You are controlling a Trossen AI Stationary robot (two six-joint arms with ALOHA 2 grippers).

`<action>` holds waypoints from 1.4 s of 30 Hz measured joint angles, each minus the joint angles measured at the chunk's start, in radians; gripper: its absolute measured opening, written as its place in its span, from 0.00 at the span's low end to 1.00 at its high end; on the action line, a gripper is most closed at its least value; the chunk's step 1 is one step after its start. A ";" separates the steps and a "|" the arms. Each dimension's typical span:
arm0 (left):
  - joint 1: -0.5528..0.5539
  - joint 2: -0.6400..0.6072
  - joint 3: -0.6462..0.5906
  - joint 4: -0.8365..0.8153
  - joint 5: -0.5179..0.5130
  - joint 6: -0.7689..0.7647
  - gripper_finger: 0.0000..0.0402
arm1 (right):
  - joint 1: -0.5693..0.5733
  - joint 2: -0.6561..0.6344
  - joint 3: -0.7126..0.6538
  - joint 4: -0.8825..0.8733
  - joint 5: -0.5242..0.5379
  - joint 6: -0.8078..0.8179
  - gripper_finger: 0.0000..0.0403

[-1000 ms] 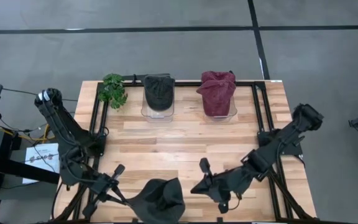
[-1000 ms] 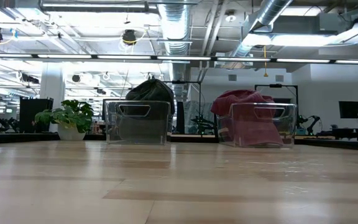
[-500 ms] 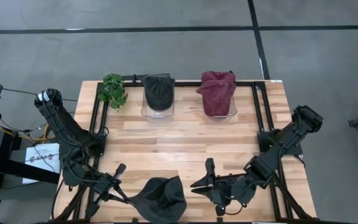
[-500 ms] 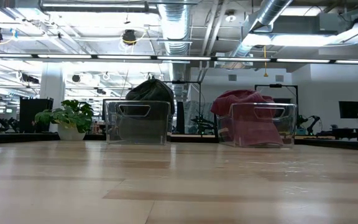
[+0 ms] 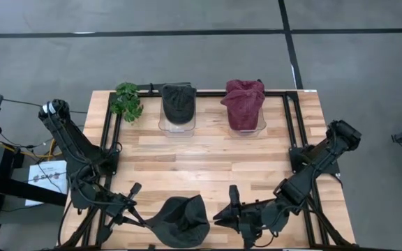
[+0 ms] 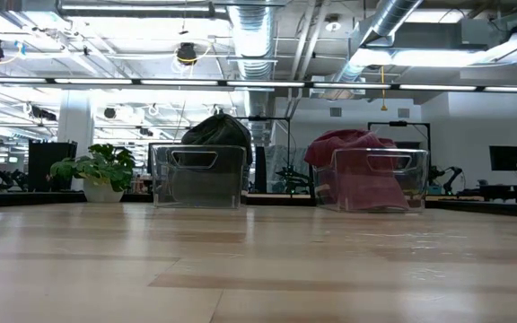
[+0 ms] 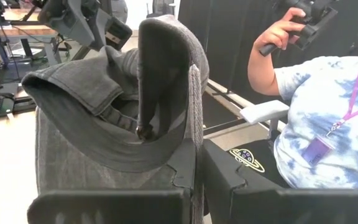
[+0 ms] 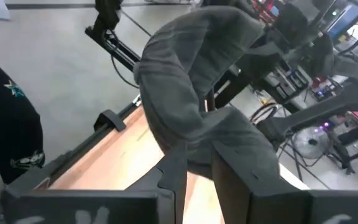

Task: Pick & Place hat
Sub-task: Put the black cap into the left transparent bin

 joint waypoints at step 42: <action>0.011 0.000 0.000 0.002 -0.063 0.006 0.04 | -0.021 0.000 0.000 0.023 -0.131 -0.224 0.48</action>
